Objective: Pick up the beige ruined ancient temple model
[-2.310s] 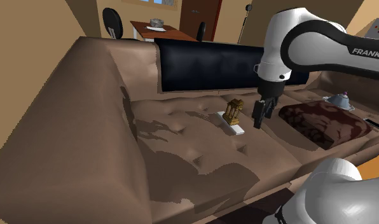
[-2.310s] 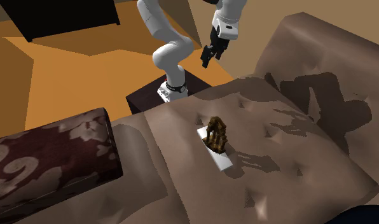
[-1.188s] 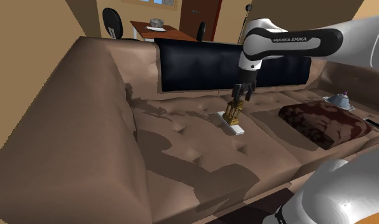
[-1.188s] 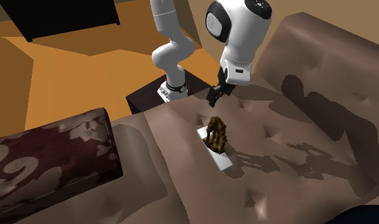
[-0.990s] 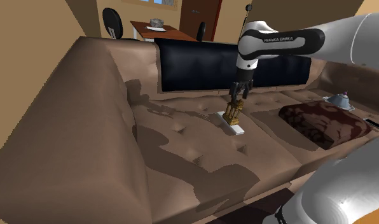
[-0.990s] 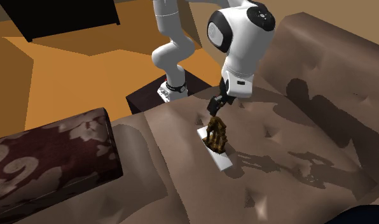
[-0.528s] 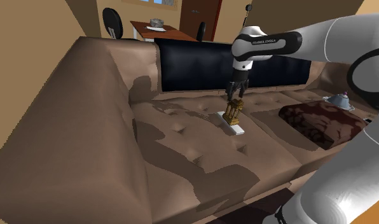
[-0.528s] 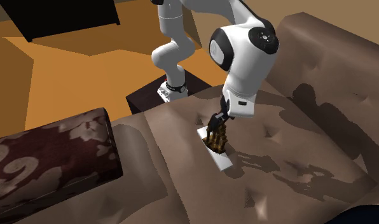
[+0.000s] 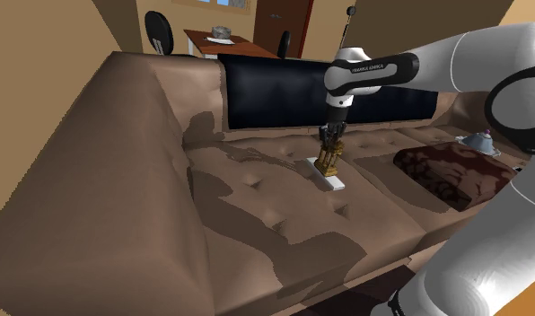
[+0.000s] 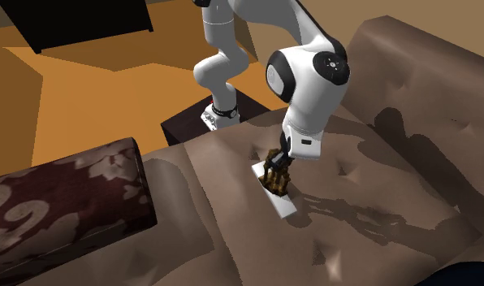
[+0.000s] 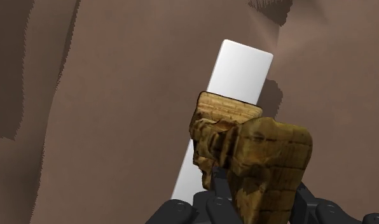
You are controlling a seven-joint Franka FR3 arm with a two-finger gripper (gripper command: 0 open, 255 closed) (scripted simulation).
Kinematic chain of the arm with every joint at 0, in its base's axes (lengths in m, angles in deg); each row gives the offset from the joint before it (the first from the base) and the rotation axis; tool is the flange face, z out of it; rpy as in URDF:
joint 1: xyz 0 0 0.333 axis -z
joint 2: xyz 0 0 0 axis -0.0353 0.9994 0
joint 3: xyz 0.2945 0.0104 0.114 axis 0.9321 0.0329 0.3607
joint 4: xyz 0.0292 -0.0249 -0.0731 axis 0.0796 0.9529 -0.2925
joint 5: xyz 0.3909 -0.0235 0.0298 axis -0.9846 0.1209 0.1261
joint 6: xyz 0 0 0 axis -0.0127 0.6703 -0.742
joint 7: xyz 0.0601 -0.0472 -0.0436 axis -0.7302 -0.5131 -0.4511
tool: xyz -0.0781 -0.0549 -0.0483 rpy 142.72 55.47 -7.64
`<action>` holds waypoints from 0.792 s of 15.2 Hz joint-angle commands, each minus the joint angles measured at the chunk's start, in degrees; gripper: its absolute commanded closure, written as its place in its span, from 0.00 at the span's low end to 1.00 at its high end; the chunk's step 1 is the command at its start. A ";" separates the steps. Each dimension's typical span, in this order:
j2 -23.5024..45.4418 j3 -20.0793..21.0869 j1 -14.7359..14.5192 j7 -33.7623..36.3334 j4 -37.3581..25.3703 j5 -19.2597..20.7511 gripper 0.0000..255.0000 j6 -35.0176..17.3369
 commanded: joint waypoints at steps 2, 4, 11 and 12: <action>-0.01 0.00 0.00 0.01 0.06 0.00 1.00 -0.07; -0.03 -0.01 0.01 -0.01 0.10 0.01 1.00 -0.09; -0.34 0.07 -0.04 -0.01 -1.89 0.03 1.00 2.20; -0.47 0.08 -0.05 -0.02 -2.51 0.05 1.00 2.96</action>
